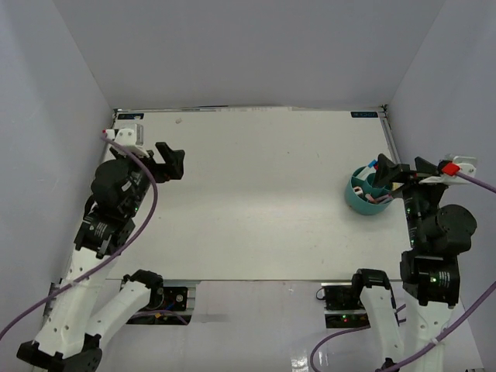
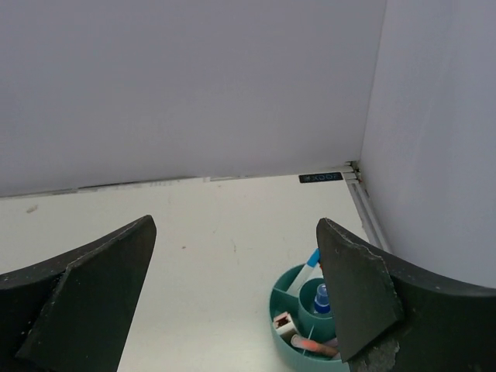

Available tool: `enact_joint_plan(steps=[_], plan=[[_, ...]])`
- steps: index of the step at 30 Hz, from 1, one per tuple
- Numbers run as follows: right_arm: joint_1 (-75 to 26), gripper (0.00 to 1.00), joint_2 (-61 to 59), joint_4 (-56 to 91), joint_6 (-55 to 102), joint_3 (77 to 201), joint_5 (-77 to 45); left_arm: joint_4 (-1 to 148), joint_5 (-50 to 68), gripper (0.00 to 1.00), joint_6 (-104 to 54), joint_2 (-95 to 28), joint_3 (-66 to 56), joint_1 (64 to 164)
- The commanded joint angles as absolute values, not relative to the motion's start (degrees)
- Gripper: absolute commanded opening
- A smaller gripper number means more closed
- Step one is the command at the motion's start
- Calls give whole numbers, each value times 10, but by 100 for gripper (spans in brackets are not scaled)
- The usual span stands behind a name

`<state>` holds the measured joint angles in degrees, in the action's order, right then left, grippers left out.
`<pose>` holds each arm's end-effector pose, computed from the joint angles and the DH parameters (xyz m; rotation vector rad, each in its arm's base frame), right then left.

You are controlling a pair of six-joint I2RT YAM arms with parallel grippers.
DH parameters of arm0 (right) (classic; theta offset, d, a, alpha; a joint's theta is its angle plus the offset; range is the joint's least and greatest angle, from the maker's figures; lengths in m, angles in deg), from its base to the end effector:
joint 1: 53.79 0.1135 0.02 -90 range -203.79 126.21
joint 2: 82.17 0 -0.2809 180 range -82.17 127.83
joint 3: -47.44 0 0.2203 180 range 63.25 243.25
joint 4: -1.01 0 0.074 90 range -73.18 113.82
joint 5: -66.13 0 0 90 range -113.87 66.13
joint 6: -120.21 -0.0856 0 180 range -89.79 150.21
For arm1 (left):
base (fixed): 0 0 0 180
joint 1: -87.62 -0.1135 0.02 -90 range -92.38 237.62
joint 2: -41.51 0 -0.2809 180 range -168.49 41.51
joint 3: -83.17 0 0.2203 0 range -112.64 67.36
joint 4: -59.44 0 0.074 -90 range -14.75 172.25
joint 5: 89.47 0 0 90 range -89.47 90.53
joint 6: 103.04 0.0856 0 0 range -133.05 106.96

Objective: Sort the stationery into containers
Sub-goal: Reset both arms

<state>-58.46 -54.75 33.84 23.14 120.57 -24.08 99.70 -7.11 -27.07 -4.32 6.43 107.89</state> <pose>0.0798 -0.0068 0.4361 0.1407 1.3387 0.0329 0.1634 -0.0482 0.4023 -0.0038 1.7435 -0.3246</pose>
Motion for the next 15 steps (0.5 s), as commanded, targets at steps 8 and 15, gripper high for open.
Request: enact_joint_plan(steps=[8,15], plan=[[-471,90,-684,399,265,1155,-260,1066,-105,98,-264,90,72,1080],[-433,90,-729,409,277,1123,-308,1094,-112,98,-271,161,128,1080]])
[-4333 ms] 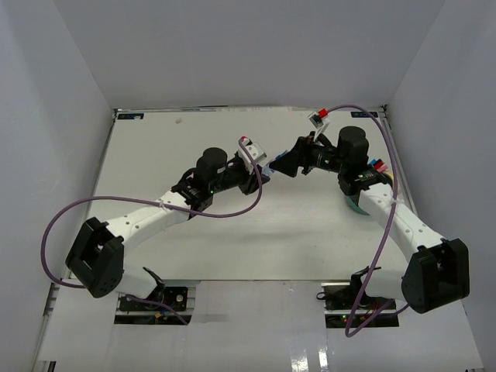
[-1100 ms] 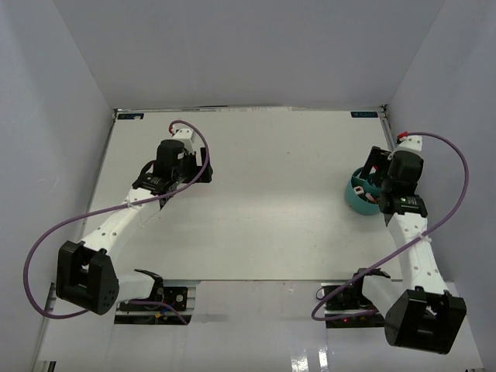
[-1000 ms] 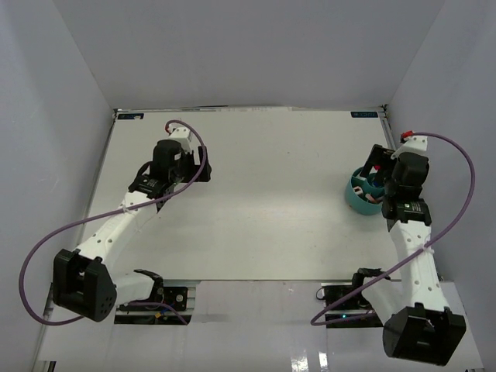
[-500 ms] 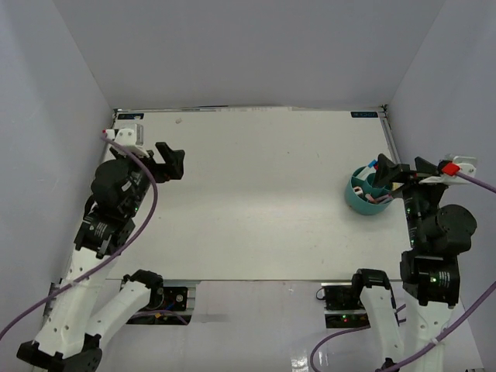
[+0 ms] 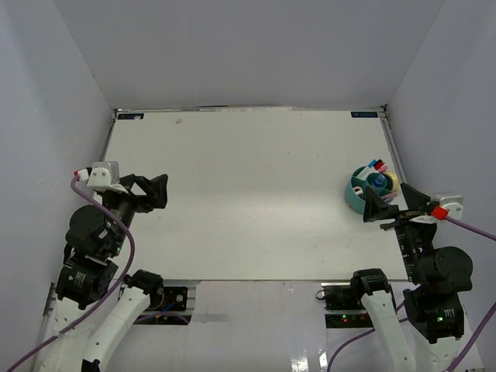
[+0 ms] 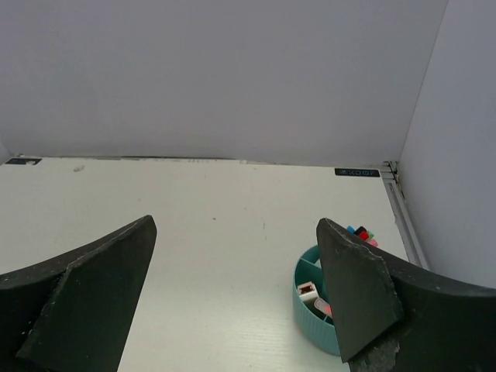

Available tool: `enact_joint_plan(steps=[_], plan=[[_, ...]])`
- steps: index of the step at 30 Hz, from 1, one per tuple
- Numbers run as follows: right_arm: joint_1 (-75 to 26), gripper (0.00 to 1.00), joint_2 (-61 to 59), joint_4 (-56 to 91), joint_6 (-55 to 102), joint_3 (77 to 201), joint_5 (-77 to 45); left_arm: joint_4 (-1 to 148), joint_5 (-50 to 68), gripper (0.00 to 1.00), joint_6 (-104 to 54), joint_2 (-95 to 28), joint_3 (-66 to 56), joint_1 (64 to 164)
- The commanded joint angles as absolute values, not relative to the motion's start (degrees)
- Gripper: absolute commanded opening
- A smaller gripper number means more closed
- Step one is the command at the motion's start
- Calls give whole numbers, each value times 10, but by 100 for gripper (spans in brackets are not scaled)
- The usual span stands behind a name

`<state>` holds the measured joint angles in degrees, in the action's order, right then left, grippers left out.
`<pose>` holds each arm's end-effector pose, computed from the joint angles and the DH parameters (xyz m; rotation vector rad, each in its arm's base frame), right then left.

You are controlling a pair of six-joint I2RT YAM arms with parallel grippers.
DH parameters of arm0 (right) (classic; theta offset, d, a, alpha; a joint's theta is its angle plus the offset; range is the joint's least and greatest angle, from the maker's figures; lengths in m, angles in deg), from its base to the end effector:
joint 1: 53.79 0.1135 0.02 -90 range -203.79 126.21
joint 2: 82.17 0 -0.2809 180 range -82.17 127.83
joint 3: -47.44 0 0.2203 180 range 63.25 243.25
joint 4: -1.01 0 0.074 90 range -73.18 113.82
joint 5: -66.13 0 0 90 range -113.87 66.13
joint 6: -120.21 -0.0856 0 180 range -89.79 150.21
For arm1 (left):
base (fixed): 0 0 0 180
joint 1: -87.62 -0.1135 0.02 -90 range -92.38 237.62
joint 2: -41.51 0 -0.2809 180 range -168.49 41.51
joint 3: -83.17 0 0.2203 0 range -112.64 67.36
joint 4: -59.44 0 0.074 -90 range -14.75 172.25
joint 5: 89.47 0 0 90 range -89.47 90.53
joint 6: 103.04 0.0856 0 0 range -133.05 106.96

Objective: Sort the stationery into containers
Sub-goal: Reset both arms

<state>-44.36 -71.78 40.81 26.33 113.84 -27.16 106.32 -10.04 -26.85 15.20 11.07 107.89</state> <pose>0.0205 -0.0016 0.3913 -0.0132 1.2900 0.1622 0.0804 -0.0130 0.3929 -0.0546 1.5975 -0.3169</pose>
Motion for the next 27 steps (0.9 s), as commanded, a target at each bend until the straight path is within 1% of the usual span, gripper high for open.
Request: enact_joint_plan(steps=[1,7,13,21,27], plan=[[-431,90,-739,407,277,1118,-312,1104,-112,98,-273,165,129,1080],[-413,90,-779,398,277,1068,-350,1108,-103,98,-289,191,148,1080],[-403,90,-814,399,288,1044,-359,1100,-104,98,-298,199,171,1080],[-401,90,-816,398,289,1024,-351,1094,-109,98,-296,208,192,1080],[-395,90,-863,396,297,1011,-355,1094,-113,98,-296,215,202,1080]])
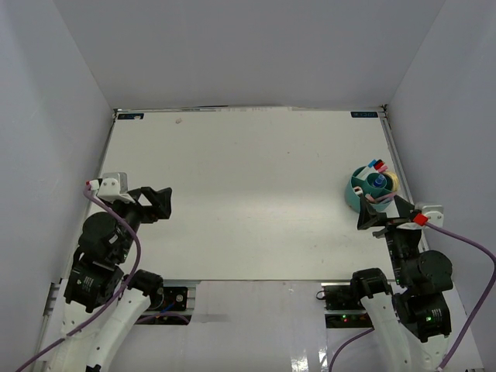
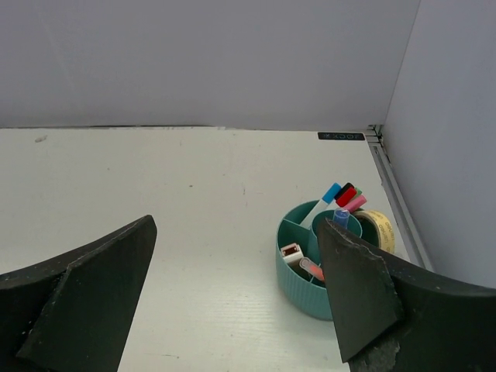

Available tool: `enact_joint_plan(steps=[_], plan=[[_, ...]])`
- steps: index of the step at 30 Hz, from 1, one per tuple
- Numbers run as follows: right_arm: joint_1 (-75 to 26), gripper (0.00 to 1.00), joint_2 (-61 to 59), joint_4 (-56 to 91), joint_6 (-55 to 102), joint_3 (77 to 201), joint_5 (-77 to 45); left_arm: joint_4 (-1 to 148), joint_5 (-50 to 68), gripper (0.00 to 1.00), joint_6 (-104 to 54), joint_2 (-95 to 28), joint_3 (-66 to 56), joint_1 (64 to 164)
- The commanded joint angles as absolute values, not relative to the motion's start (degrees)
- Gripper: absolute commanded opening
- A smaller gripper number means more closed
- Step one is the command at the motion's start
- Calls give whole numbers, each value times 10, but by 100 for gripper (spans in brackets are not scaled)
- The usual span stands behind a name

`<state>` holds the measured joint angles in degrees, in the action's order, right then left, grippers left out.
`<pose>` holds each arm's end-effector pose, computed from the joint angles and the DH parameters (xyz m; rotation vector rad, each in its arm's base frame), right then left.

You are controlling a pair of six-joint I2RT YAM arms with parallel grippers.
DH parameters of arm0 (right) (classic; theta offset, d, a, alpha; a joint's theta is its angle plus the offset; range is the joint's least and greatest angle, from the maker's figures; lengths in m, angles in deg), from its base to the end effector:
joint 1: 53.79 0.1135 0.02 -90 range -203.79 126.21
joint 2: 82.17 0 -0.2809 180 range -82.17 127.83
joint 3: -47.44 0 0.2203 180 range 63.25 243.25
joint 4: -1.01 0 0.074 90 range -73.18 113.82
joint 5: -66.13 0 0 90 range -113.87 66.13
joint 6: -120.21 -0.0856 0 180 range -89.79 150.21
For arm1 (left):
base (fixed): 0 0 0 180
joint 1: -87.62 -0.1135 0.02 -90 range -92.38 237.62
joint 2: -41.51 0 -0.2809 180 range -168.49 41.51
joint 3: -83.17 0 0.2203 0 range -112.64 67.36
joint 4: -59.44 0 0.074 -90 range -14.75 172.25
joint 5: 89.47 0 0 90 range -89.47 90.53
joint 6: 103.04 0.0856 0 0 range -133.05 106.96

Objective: Sort the stationery into containers
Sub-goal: Reset both arms

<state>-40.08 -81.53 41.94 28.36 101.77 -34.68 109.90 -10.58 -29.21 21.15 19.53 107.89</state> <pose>0.0269 -0.0100 0.3291 0.0195 1.3527 0.1017 0.0749 -0.0101 0.3425 -0.0848 1.7013 -0.3112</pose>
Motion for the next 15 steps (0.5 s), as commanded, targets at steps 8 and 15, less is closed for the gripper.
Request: enact_joint_plan(steps=[8,15], plan=[[-395,90,-898,400,299,988,-359,1091,-105,98,-300,211,211,1080],[-395,90,-903,395,299,979,-351,1090,-101,98,-304,214,216,1080]])
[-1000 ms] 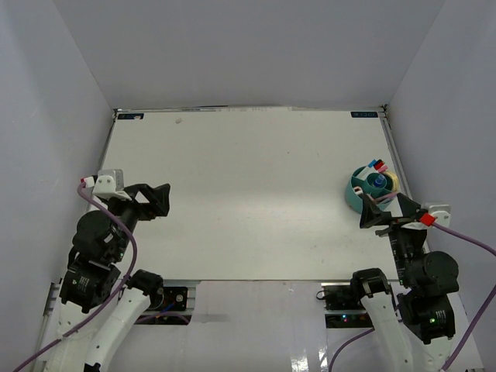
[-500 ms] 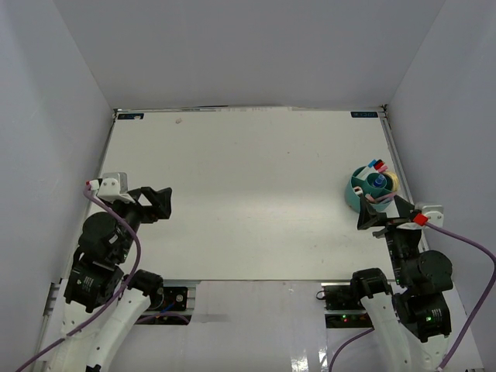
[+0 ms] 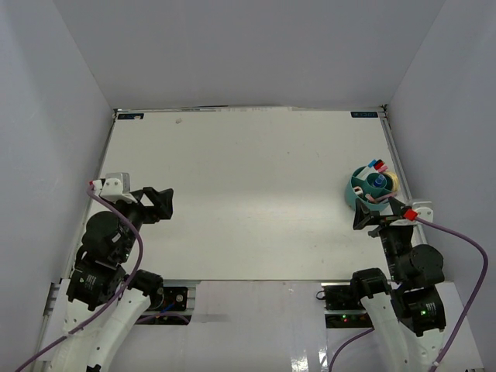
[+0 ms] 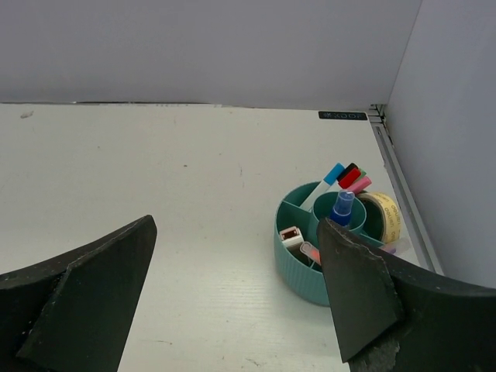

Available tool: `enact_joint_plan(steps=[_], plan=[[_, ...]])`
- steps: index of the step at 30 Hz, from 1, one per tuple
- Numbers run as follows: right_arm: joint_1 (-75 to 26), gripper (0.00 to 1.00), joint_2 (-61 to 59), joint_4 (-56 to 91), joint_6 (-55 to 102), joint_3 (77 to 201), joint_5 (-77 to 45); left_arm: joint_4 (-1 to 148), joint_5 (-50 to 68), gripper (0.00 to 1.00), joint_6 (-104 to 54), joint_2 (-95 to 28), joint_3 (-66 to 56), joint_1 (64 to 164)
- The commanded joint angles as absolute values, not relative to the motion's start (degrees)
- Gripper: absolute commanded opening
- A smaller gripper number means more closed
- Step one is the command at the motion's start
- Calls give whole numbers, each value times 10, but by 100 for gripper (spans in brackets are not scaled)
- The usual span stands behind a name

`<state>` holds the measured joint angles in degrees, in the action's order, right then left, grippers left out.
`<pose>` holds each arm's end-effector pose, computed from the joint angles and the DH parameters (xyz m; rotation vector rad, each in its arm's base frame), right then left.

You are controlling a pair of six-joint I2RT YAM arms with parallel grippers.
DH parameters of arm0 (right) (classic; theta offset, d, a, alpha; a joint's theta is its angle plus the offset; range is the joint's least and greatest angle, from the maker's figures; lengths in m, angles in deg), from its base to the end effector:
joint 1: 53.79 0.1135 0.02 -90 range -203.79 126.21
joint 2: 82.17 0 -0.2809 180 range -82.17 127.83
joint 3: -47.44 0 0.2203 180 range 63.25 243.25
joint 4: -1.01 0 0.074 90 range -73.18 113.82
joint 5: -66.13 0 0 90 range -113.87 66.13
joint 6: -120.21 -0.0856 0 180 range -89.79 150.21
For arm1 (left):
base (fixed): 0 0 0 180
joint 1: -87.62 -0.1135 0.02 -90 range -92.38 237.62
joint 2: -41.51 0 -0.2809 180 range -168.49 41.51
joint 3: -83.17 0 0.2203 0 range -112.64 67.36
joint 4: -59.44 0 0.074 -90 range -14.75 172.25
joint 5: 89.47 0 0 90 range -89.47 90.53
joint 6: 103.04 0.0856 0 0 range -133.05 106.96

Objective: Sort the stationery into containers
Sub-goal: Reset both arms

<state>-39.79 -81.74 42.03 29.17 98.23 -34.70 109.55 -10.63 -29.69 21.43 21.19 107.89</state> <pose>0.0385 -0.0070 0.3109 -0.0027 1.4112 0.0844 0.0775 -0.0110 0.3345 -0.0909 1.7188 -0.3114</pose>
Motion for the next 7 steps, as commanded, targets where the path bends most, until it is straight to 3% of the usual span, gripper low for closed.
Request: enact_joint_plan(steps=[1,7], plan=[[-395,90,-903,394,299,977,-349,1090,-102,98,-304,213,217,1080],[-395,90,-900,391,299,977,-347,1087,-98,98,-304,209,223,1080]])
